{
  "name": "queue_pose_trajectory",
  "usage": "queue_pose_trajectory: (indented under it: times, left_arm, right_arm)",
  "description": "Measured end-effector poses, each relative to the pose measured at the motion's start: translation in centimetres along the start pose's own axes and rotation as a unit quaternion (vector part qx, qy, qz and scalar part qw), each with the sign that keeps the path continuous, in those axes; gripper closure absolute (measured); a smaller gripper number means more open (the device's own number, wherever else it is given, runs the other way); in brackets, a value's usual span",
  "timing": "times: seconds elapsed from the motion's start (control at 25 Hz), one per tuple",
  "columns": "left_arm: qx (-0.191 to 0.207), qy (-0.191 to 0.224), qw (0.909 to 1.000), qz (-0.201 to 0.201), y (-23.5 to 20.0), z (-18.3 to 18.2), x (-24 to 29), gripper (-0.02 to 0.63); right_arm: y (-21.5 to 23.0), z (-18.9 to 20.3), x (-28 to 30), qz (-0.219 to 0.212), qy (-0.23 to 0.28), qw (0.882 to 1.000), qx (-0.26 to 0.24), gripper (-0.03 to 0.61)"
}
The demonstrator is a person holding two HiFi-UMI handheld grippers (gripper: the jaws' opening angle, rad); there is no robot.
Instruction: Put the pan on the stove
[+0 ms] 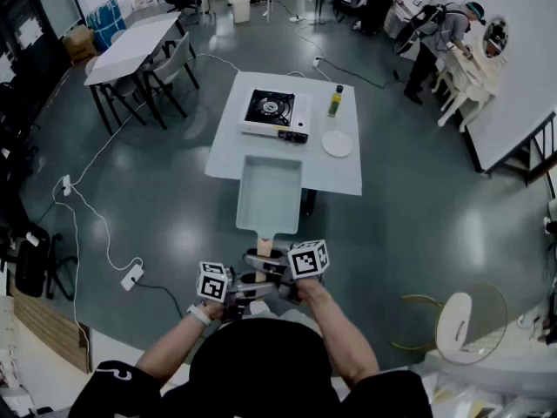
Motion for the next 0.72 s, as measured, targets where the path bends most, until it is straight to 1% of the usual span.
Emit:
queue_pose_trajectory:
  times: [0.2, 0.36, 0.6, 0.72]
  left_arm:
    - [0.006, -0.001, 1.0, -0.003, -0.01, 0.2, 0.24, 0.5]
    - [0.01, -0.007, 0.9999, -0.009, -0.13, 0.52, 0.36, 0.5]
    - [0.009, -0.009, 0.9999, -0.007, 0.26, 0.69, 0.21, 0.497]
    - [0.01, -0.011, 0.9999, -0.005, 0.3, 0.93, 0.13, 0.497]
  right_arm:
    - [-0.18, 0.07, -0.21, -0.005, -0.001, 1.0, -0.009, 0.433]
    - [-0.22, 0.29, -0.42, -0.006, -0.003, 1.0, -0.007, 0.431]
    - [-0.33, 0.64, -0.24, 0.0, -0.008, 1.0, 0.001, 0.43]
    - [-0.68, 0.73, -0.05, -0.008, -0.007, 1.0, -0.004, 0.43]
Point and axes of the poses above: the fingertips, and each gripper's own axes: x forward along the fingers, y to its right, z out of its underside, the point moved 2 cm from there along -x, backward along the fingers, and after that the axes turned 2 degrees about y, right-handed, at the moved point
